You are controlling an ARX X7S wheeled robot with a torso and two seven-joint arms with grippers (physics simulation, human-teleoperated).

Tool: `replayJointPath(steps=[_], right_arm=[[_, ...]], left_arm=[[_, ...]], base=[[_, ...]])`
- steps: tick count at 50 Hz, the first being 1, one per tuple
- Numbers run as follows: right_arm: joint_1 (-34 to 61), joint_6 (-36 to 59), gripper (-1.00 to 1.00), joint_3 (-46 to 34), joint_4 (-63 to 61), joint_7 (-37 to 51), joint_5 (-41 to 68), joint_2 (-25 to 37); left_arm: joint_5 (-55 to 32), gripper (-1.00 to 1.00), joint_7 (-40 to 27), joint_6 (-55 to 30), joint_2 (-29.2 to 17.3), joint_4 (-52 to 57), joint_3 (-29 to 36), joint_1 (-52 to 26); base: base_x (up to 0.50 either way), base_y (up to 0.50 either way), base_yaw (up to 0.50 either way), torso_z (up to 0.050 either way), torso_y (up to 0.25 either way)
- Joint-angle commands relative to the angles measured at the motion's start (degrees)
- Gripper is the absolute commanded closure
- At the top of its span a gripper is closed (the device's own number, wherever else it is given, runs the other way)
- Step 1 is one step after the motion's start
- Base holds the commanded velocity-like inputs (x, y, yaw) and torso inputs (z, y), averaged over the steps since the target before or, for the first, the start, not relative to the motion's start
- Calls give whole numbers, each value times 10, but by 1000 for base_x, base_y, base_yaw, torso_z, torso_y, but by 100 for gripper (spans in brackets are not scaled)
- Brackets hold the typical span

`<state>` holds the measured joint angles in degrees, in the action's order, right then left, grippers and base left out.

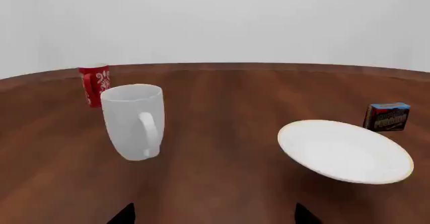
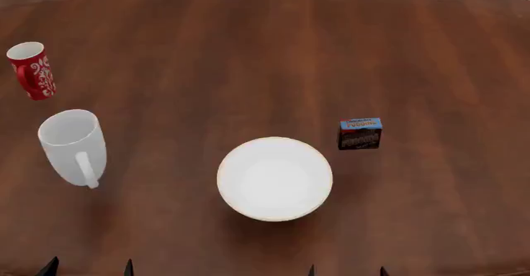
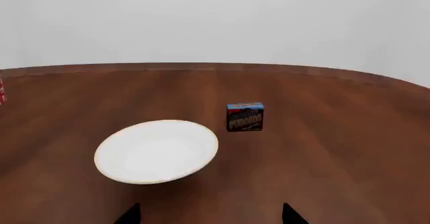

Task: Put the white mug on the plate.

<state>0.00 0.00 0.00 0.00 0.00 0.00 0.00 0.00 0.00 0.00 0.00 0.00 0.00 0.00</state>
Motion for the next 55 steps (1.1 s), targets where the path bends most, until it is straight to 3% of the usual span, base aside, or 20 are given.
replayJointPath(steps=[1,16,49,55], right_arm=[[-2,4,-100,-11,-6,11,9,9],[-9,0,-100,-50,-17,29,22,32],[-14,19,-100,-82,-53,53,39,61],[-7,61,-100,-80,-109,58,40,77]], left_arm=[[-6,-100,-7,-5,-6,5,7,1],[-10,-100,-38,27,-34,42,48,29],[0,-100,-69,6,-69,114,84,52],[1,-100,-67,-69,-79,156,91,38]], base=[[0,0,0,0,0],[0,0,0,1,0],[0,0,0,49,39],[0,0,0,17,14]])
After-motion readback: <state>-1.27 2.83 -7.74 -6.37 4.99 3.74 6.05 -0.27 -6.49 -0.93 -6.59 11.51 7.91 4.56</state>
